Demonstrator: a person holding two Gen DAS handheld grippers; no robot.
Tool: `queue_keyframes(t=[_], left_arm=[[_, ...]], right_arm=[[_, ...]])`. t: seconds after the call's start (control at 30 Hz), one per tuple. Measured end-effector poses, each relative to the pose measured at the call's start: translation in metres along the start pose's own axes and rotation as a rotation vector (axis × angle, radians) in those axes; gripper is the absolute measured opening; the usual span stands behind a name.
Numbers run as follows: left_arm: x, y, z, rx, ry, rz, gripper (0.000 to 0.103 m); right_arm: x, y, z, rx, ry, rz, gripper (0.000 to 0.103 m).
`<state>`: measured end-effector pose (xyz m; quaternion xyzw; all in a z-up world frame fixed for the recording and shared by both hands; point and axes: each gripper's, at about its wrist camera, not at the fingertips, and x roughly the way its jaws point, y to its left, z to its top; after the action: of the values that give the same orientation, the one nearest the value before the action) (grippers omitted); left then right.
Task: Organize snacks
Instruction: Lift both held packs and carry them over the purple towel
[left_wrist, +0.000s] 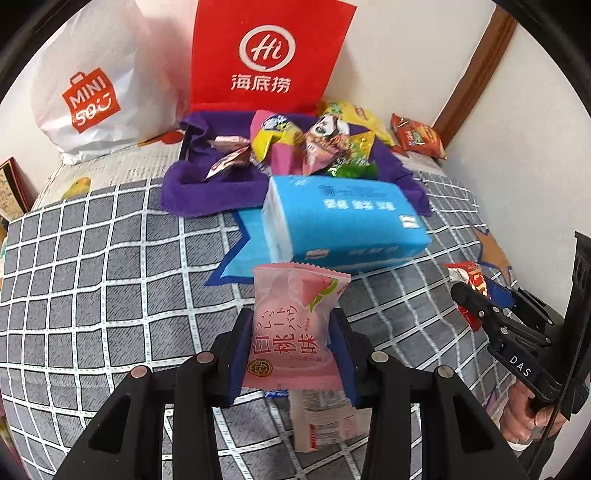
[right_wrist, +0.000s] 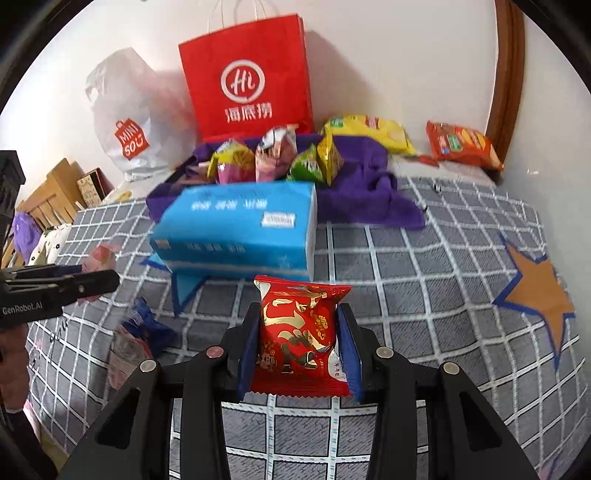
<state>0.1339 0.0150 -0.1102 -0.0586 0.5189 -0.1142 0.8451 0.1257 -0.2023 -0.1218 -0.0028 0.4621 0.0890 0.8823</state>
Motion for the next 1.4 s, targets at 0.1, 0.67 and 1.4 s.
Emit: queue_keyframes(t=[0.1, 0.67, 1.4], left_arm=[[-0.004, -0.006, 0.005, 0.01, -0.007, -0.007, 0.039], [-0.035, -0.014, 0.066, 0.052, -0.085, 0.009, 0.039], [-0.002, 0.0, 0.177, 0.031, -0.118, 0.019, 0.039]], right_arm=[[-0.007, 0.002, 0.008, -0.003, -0.016, -0.008, 0.04], [-0.026, 0.007, 0.072, -0.008, -0.082, -0.011, 0.04], [0.022, 0.0, 0.189, -0.024, -0.127, -0.006, 0.04]])
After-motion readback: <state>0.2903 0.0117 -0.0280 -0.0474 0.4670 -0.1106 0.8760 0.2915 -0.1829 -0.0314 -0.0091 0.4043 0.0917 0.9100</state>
